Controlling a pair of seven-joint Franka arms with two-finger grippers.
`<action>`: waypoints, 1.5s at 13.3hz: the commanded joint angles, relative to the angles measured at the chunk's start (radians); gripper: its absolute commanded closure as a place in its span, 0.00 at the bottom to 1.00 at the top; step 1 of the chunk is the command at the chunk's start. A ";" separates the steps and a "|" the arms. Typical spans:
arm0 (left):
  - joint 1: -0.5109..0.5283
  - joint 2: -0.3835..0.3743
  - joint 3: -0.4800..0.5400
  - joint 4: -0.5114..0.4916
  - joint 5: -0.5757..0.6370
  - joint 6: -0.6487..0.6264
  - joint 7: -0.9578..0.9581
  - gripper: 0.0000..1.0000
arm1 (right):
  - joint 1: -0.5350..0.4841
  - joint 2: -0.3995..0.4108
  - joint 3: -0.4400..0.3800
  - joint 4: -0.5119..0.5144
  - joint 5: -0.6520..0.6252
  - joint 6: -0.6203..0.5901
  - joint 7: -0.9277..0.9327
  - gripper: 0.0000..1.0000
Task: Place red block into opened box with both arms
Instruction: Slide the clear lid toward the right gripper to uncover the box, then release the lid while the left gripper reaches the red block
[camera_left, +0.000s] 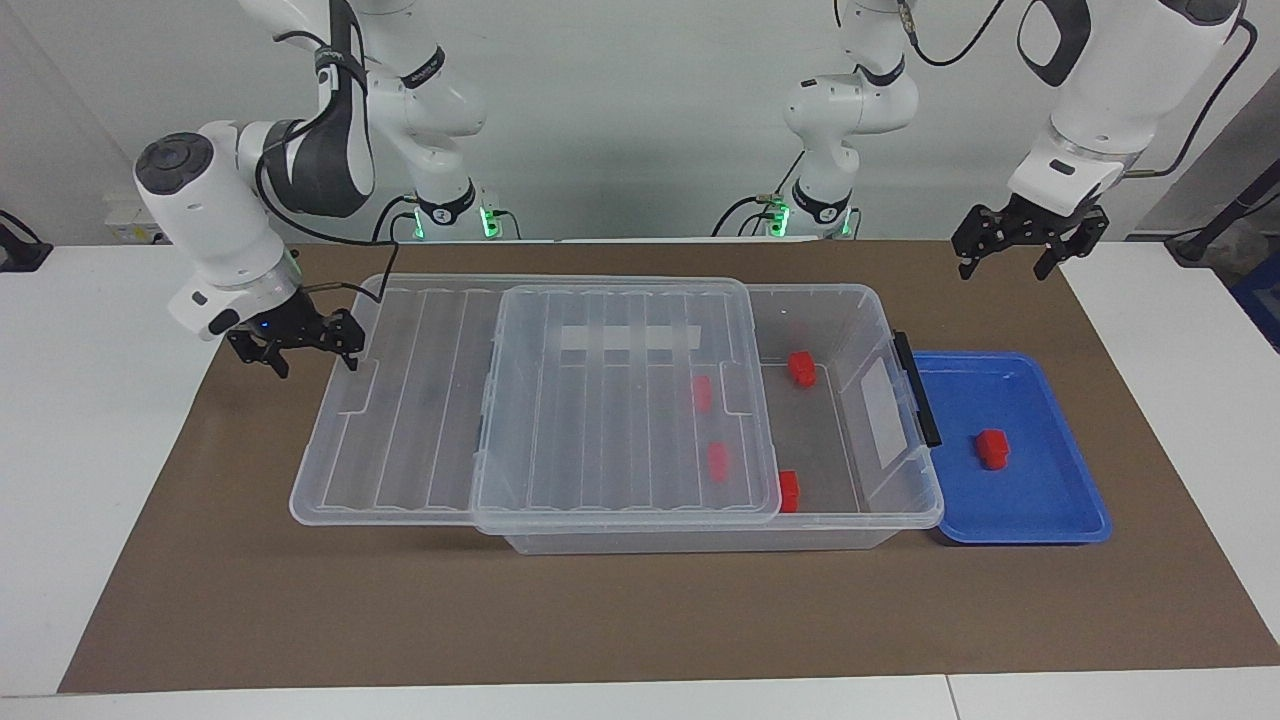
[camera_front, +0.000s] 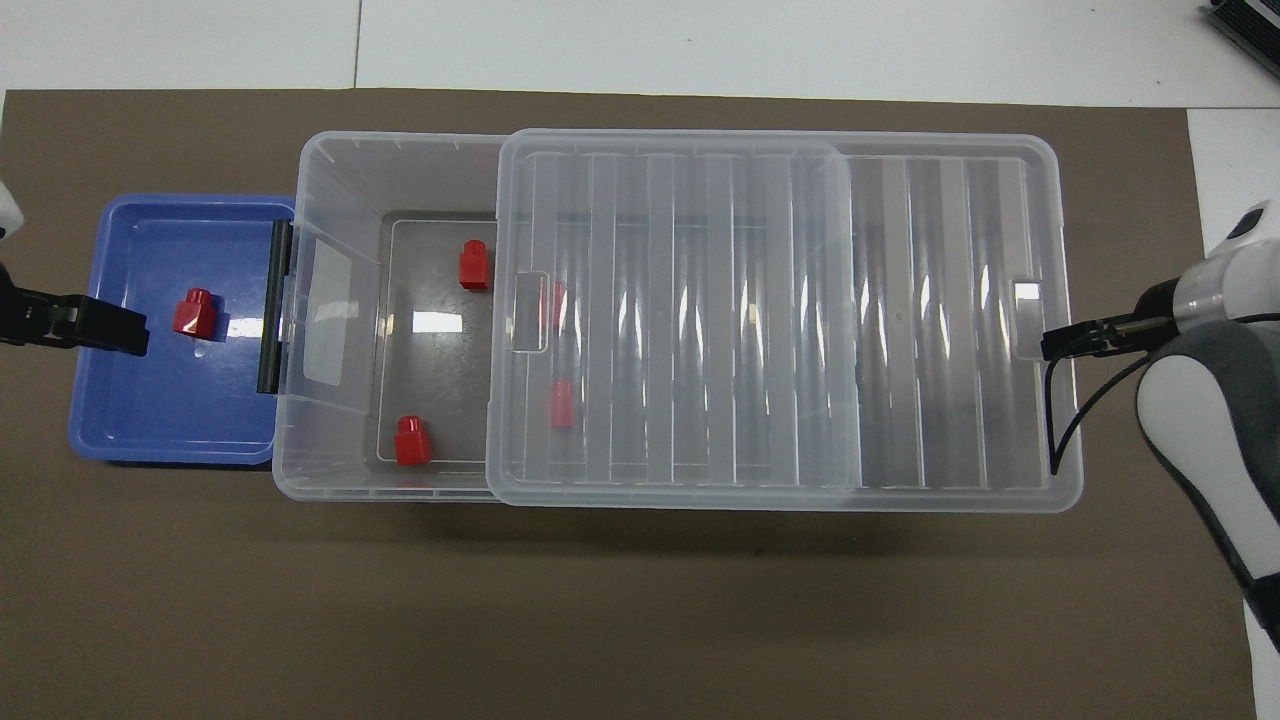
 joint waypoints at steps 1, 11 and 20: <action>0.002 -0.027 0.004 -0.026 -0.008 0.000 -0.008 0.00 | -0.037 -0.022 0.005 -0.018 0.002 -0.004 -0.063 0.02; 0.001 -0.040 0.002 -0.034 -0.008 -0.028 -0.011 0.00 | -0.033 -0.034 0.005 0.070 -0.002 -0.101 0.007 0.00; 0.127 0.077 0.004 -0.175 -0.001 0.346 0.101 0.00 | 0.130 -0.109 0.017 0.165 -0.007 -0.235 0.483 0.00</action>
